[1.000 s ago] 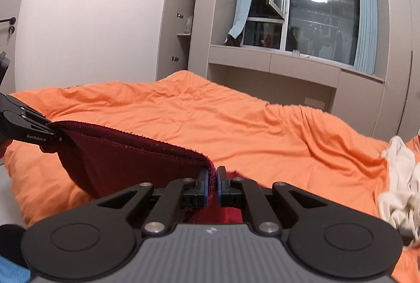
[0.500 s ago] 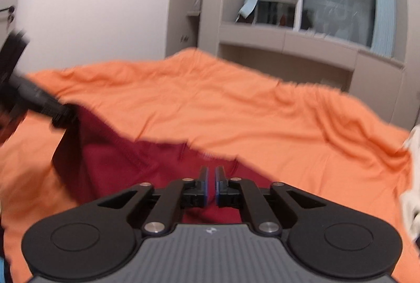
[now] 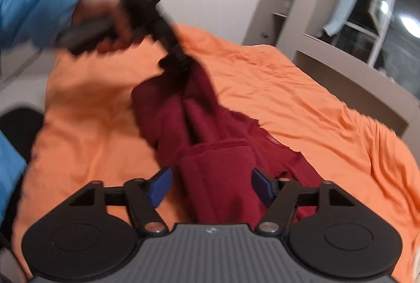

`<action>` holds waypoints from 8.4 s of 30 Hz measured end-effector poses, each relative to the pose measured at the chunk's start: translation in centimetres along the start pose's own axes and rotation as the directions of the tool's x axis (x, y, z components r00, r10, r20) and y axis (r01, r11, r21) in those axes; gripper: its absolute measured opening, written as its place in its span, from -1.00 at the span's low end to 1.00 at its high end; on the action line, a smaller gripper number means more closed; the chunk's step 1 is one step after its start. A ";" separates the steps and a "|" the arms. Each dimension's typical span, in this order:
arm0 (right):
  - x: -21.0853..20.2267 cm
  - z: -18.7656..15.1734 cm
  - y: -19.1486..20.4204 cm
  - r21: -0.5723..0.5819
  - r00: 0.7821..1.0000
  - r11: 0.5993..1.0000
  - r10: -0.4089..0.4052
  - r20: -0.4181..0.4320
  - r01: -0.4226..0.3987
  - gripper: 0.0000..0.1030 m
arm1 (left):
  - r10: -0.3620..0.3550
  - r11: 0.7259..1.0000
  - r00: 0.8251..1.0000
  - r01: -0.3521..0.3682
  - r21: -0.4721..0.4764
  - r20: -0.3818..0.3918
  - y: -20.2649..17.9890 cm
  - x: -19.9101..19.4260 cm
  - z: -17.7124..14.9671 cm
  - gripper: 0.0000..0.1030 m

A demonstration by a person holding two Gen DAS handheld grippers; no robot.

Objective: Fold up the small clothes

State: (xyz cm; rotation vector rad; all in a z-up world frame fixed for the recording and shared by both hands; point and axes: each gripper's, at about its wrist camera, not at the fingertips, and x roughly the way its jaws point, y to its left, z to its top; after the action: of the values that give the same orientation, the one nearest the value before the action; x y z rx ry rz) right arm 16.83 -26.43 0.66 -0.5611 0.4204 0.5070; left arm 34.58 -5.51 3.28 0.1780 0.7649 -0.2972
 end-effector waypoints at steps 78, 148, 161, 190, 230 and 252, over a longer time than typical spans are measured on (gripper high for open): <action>6.0 -8.2 -15.4 0.806 0.983 0.567 -0.043 -0.177 0.170 -0.66 | -0.211 0.977 0.974 0.212 0.002 -0.080 3.1 9.9 -2.5 -0.45; 9.0 -4.8 -15.4 0.647 0.995 0.760 0.000 -0.100 0.066 0.80 | -0.176 0.910 0.984 0.148 -0.387 -0.037 7.4 4.4 -5.7 0.94; 16.4 -6.8 -21.0 0.709 0.989 0.690 -0.075 -0.125 0.142 0.90 | -0.117 0.926 0.989 0.078 -0.369 -0.086 6.2 8.4 -3.8 0.99; 10.7 -7.6 -15.9 0.664 0.927 0.658 -0.156 -0.342 0.355 1.00 | -0.062 0.938 0.995 0.030 -0.345 -0.082 6.5 10.6 -4.2 0.99; 11.4 -3.4 -11.9 0.517 0.934 0.788 -0.206 -0.292 0.335 1.00 | -0.014 0.886 0.992 -0.047 -0.461 -0.128 7.9 12.3 -2.8 0.48; 12.7 -4.2 -10.7 0.510 0.935 0.799 -0.176 -0.309 0.319 1.00 | -0.048 0.890 0.997 0.017 -0.455 -0.058 7.6 11.8 -2.6 -0.57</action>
State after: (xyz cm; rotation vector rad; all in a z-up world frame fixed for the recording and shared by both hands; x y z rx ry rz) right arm 31.86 -32.45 -4.71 -0.1040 0.6920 0.0391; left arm 43.43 0.01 -6.51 -0.2709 0.8855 -0.1368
